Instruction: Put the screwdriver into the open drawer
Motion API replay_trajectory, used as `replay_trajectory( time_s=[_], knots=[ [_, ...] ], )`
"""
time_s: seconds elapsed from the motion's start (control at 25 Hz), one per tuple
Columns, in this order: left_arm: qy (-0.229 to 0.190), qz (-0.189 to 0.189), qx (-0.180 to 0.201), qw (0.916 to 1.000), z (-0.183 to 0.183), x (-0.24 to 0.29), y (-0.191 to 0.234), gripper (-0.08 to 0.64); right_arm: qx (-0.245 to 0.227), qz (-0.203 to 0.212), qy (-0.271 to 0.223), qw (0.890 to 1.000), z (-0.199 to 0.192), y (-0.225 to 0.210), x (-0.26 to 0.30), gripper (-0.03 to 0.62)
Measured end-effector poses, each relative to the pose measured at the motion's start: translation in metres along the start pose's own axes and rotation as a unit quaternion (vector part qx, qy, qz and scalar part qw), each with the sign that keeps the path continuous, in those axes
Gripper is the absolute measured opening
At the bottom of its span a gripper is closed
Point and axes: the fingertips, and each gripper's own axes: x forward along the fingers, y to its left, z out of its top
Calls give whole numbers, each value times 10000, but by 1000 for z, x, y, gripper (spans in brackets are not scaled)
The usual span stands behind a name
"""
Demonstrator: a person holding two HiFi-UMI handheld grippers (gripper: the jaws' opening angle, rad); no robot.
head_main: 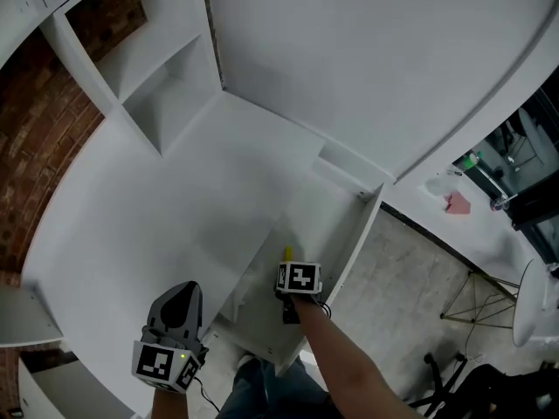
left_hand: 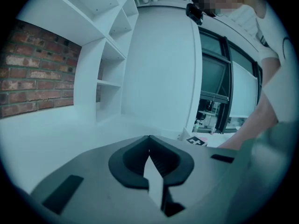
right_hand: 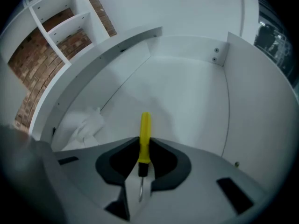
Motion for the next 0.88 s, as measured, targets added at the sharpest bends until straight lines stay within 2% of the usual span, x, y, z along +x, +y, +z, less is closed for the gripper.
replay_trajectory(
  time_s=[0.24,0.32,0.44,0.64,0.88],
  knots=[
    [2,119,-68,9999,-1,6,2,12,-88,19,192,9998,1,1,7,87],
    [-24,131,-72,9999,1,6,1,12,-61,188,202,9996,1,7,8,130],
    [-67,107,-81,9999,3,3,0,12,45,502,168,9986,2,19,2,230],
    [-53,38,-122,9999,5,-1,2,12,252,818,-518,9950,24,30,-53,244],
    [-398,-407,-40,9984,26,-7,-4,12,196,1128,-1560,9811,41,39,-153,244]
  ],
)
